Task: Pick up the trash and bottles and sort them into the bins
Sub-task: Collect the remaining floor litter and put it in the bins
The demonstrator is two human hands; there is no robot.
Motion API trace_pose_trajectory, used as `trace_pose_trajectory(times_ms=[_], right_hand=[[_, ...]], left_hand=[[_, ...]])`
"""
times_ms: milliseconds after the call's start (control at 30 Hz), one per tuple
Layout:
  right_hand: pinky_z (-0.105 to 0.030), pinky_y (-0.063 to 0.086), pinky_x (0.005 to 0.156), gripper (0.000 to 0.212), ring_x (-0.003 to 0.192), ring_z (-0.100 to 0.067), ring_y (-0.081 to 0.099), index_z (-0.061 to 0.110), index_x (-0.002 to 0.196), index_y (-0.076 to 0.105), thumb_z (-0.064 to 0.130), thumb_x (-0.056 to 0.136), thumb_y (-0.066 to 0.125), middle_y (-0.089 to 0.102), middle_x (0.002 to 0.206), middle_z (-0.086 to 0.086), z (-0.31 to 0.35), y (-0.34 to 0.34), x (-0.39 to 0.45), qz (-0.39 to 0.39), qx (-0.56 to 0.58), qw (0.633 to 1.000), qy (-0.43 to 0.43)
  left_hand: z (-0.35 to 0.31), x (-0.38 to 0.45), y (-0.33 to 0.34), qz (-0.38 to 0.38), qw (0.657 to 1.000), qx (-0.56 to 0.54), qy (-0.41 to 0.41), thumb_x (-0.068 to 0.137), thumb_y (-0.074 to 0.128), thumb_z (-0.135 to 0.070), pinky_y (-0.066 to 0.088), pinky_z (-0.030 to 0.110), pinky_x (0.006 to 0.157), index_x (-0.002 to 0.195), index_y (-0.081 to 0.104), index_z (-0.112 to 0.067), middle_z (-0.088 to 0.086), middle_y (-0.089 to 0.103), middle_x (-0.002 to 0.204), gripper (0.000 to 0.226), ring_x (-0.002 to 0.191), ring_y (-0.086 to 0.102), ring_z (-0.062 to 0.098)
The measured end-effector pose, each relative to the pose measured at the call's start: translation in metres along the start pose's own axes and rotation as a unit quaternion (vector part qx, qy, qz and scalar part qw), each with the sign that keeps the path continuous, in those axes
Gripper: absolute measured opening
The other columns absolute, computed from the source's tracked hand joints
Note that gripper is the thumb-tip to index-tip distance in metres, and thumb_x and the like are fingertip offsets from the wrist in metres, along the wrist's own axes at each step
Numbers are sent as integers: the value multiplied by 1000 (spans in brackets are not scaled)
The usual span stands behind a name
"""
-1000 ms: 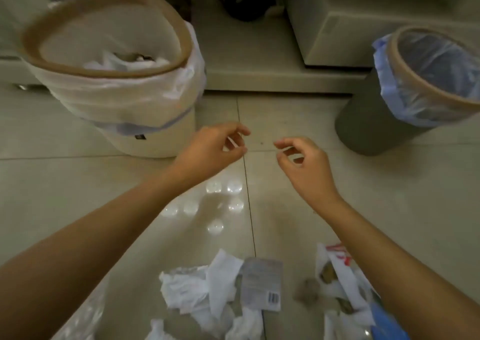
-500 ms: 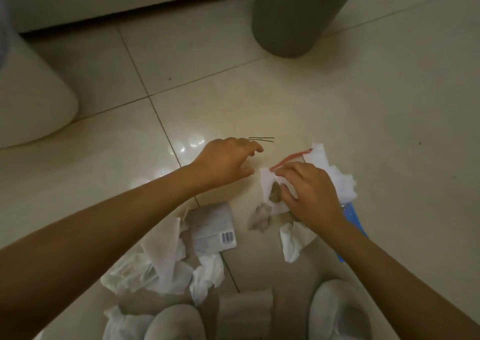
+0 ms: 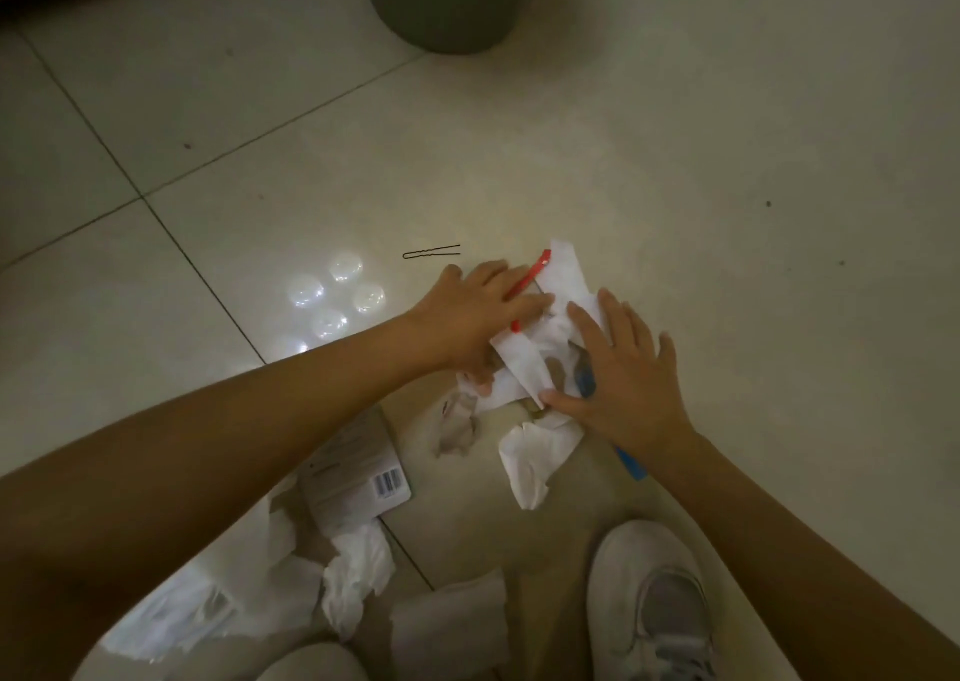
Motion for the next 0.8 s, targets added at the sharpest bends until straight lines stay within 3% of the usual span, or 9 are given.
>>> trace_pose_trajectory(times_ms=[67,167,300,400,500,567,633,733,800], right_hand=[[-55,25,108,100,141,-31,22,33,149,9,77,71,53,8,159,-7,0,1,3,3,27,1000,-5],[-49,40,98,84,123,-32,46,27,146,28,64,77,60,33,149,-10,6,-5,7,-53,42,997,-32],[-42,45,78,58,93,-29,61,20,131,48,44,82,65,58,121,-9,15,-16,9,-119,35,990,-66],[-42,44,78,42,82,-28,64,19,122,56,31,82,65,64,107,-7,18,-20,10,-147,29,987,-64],[-44,41,81,36,79,-28,65,20,117,59,32,84,63,65,101,-6,21,-20,11,-150,16,987,-61],[-47,40,87,42,85,-27,65,22,122,56,44,86,58,65,107,-5,23,-17,12,-135,31,989,-57],[-49,38,93,62,97,-25,63,25,131,49,62,82,52,62,120,-3,25,-15,13,-105,55,992,-46],[-50,32,101,92,116,-24,53,32,145,26,80,71,49,43,142,0,30,-9,10,-36,37,998,-48],[-49,27,104,100,124,-23,46,37,148,12,83,66,49,29,150,2,30,-6,6,0,19,999,-50]], left_hand=[[0,1,-4,-47,999,-15,10,68,76,-51,38,44,99,145,30,-33,3,25,154,91,135,27,27],[5,1,-8,-96,993,-65,16,75,73,-38,46,37,78,130,53,-25,1,49,135,60,116,46,25],[10,2,-13,-137,988,-71,14,85,65,-27,50,37,61,115,64,-23,3,61,108,30,88,59,27],[12,0,-13,-165,983,-70,28,86,62,-19,48,33,54,106,68,-20,4,64,93,21,74,63,28],[13,-7,-12,-185,980,-61,42,83,66,-14,48,31,48,109,67,-20,3,67,85,27,64,63,26],[13,-14,-12,-196,978,-58,51,80,69,-13,47,30,45,112,65,-18,4,67,84,33,60,63,26],[16,-22,-11,-201,977,-60,49,80,68,-14,48,32,45,121,59,-18,6,67,92,42,62,63,27],[20,-34,-8,-217,973,-48,63,80,63,-8,52,35,49,135,49,-21,11,63,115,58,72,65,28],[19,-42,-5,-219,970,-19,104,83,56,-6,54,38,53,138,45,-23,16,54,131,59,77,65,33]])
Point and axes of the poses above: each hand's wrist, its own x-axis towards the middle knuckle, its own y-axis out of the palm, z = x × y, the point moved 7 cm from there along x, towards the middle knuckle
